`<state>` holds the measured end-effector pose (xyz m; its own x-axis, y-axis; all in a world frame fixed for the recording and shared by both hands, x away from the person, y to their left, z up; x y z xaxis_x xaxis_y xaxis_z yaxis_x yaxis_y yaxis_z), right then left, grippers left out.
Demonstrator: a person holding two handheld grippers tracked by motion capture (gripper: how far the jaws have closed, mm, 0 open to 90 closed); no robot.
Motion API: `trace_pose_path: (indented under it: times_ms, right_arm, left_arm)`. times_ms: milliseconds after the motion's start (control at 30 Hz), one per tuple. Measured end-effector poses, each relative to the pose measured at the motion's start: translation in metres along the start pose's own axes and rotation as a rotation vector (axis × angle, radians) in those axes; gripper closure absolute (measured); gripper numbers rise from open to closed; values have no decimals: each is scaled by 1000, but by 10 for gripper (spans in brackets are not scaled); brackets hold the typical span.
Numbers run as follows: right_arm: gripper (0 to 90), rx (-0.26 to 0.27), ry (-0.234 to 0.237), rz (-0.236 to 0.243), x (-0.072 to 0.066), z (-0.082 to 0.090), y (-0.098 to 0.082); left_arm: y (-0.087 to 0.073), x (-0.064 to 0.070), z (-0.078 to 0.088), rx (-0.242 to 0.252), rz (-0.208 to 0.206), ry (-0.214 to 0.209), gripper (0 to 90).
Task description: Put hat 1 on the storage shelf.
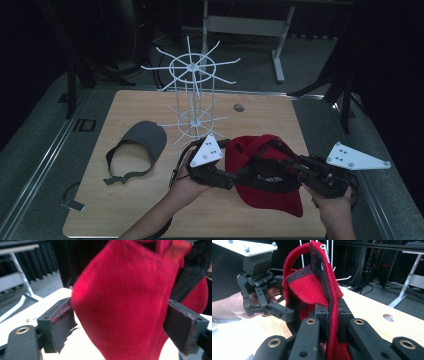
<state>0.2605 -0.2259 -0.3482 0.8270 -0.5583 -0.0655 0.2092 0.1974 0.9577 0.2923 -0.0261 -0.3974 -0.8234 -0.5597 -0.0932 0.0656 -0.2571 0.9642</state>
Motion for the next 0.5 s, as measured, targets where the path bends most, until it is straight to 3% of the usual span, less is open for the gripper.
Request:
trace_pose_path:
  times_ms: [67, 100, 133, 300, 500]
  right_arm:
    - [837, -1, -5, 4, 0, 0, 0]
    - [838, -4, -6, 5, 0, 0, 0]
    - [838, -4, -6, 5, 0, 0, 0]
    - [837, -17, -5, 7, 0, -4, -4]
    - [837, -24, -1, 10, -2, -6, -6]
  left_arm:
    - [2, 0, 0, 12, -27, 1, 255]
    - [2, 1, -1, 15, -40, 1, 328]
    - [3, 1, -1, 21, -51, 5, 328]
    - [5, 3, -6, -5, -59, 12, 520]
    - [8, 6, -16, -59, -40, 41, 655]
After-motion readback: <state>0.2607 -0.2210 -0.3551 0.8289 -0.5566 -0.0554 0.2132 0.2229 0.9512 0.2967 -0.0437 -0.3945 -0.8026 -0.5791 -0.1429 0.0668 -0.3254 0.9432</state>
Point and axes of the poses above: each handheld gripper's, and its own axes: z roughly backward along the jaws, y roughly out of its top, x roughly to its right, the point moved 6 cm from there along -z, roughly forward along the jaws, and after that the axes turned 5 degrees about y, right-handed, at the moved point
